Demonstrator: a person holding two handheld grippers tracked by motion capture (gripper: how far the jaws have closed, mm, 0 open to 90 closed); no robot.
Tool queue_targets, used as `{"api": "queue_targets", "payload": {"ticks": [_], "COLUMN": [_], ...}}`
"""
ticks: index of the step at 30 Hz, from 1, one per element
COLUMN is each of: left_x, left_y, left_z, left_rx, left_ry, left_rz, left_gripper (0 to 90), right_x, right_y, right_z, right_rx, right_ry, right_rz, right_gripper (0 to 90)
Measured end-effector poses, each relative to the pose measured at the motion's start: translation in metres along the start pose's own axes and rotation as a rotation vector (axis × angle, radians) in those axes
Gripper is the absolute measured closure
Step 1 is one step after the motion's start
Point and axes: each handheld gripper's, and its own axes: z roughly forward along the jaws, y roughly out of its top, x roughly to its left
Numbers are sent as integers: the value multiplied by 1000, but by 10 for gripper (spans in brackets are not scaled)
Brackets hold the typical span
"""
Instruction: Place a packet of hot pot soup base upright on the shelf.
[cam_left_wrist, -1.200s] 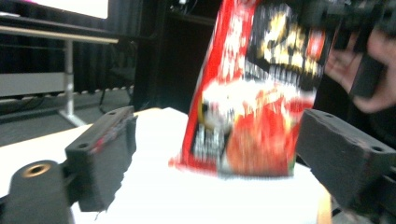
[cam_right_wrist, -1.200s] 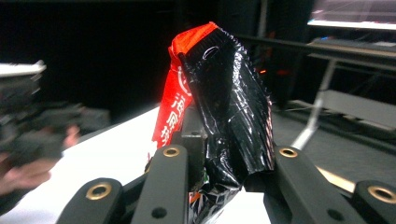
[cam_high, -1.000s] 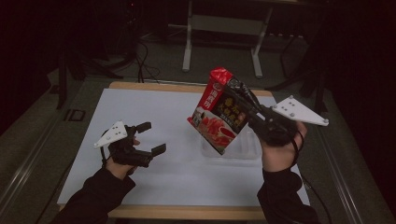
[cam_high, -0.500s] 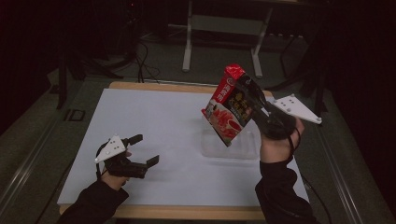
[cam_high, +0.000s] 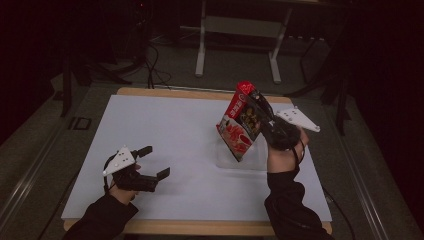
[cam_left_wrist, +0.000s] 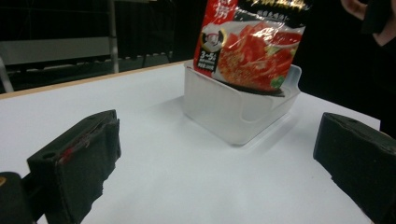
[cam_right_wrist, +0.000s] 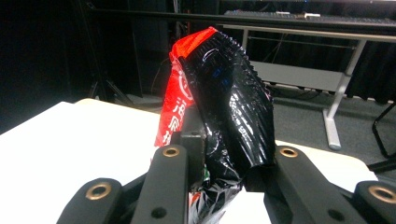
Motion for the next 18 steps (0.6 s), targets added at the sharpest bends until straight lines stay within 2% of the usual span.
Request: {"api": "queue_targets", "payload": {"ticks": [6,10,18], "left_x": [0,0,0], "left_y": [-1,-1,-2], "left_z": [0,0,1], "left_rx": [2,-2,2], "left_ry": [-6,-7,-14], "left_rz": [0,2,-1], "left_gripper": [10,10,10], "right_x": [6,6,9], "right_y": [-8,-17,-26], "right_z": [11,16,23], "right_rx": [28,47,79], "right_ry": [-16,-17,-9], "right_rz": [-5,13,18], "right_gripper": [757,756,749]}}
